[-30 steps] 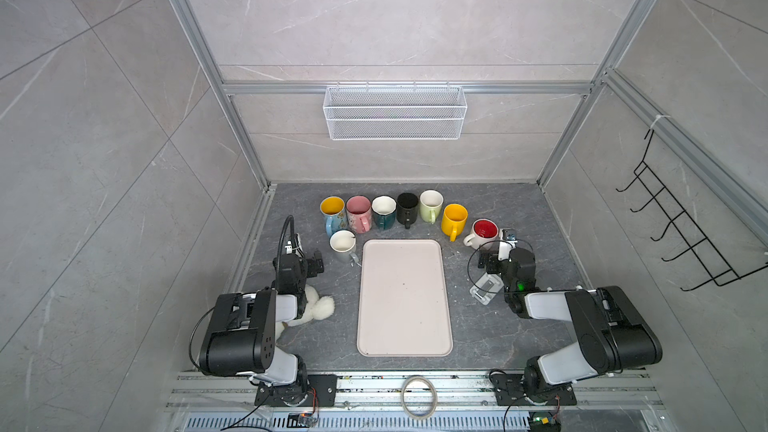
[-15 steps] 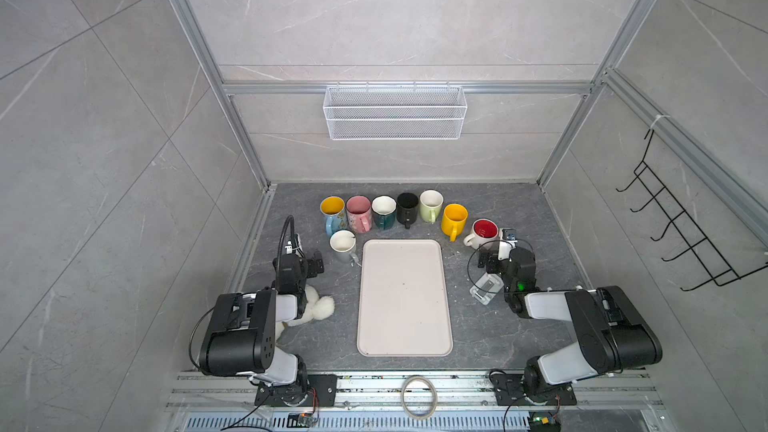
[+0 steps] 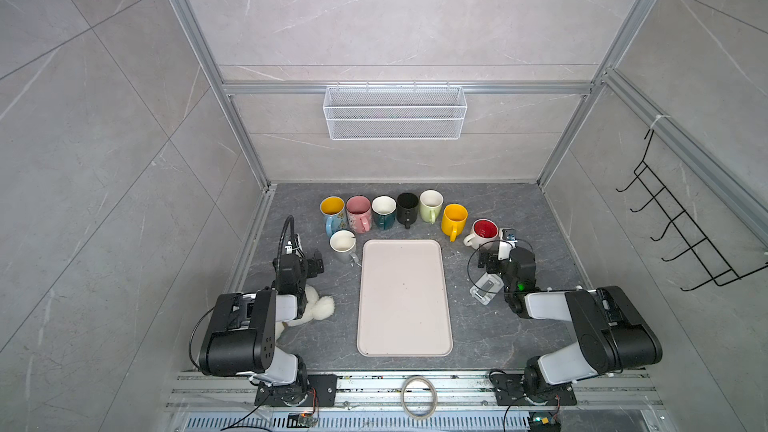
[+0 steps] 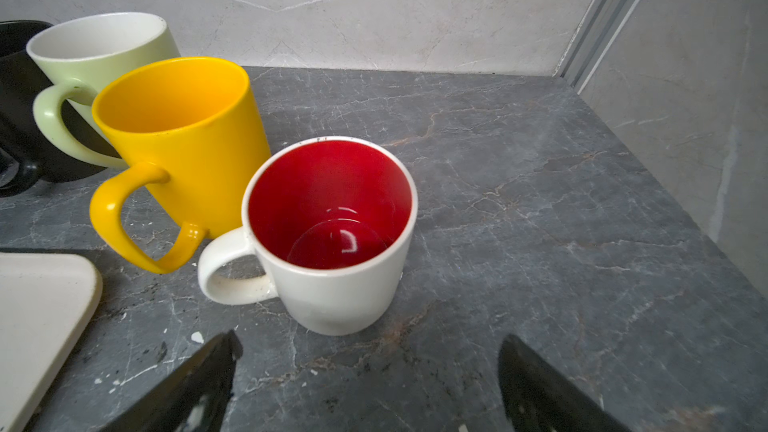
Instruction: Turn the mug right side up
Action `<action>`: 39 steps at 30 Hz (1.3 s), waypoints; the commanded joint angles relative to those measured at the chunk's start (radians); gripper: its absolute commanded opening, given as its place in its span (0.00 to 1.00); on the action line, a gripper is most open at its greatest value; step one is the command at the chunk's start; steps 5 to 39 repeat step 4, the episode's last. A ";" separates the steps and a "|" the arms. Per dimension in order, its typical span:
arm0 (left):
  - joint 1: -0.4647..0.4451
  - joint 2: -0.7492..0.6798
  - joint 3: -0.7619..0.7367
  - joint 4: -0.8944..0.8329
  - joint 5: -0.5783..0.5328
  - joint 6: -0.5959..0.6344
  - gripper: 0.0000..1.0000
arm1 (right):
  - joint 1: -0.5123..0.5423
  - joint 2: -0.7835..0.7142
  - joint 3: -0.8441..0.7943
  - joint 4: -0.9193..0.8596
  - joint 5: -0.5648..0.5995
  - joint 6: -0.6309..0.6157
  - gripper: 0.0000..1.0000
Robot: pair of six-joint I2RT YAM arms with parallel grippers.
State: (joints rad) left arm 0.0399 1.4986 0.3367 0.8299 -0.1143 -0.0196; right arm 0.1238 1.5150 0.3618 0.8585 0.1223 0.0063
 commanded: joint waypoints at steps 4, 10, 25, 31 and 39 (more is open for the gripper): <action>0.005 0.002 0.019 0.022 -0.011 -0.007 1.00 | -0.004 0.004 -0.002 0.017 -0.009 -0.009 0.99; 0.005 0.002 0.019 0.022 -0.011 -0.007 1.00 | -0.004 0.004 -0.002 0.017 -0.009 -0.009 0.99; 0.005 0.002 0.019 0.022 -0.011 -0.007 1.00 | -0.004 0.004 -0.002 0.017 -0.009 -0.009 0.99; 0.005 0.002 0.019 0.022 -0.011 -0.007 1.00 | -0.004 0.004 -0.002 0.017 -0.009 -0.009 0.99; 0.005 0.002 0.019 0.022 -0.011 -0.007 1.00 | -0.004 0.004 -0.002 0.017 -0.009 -0.009 0.99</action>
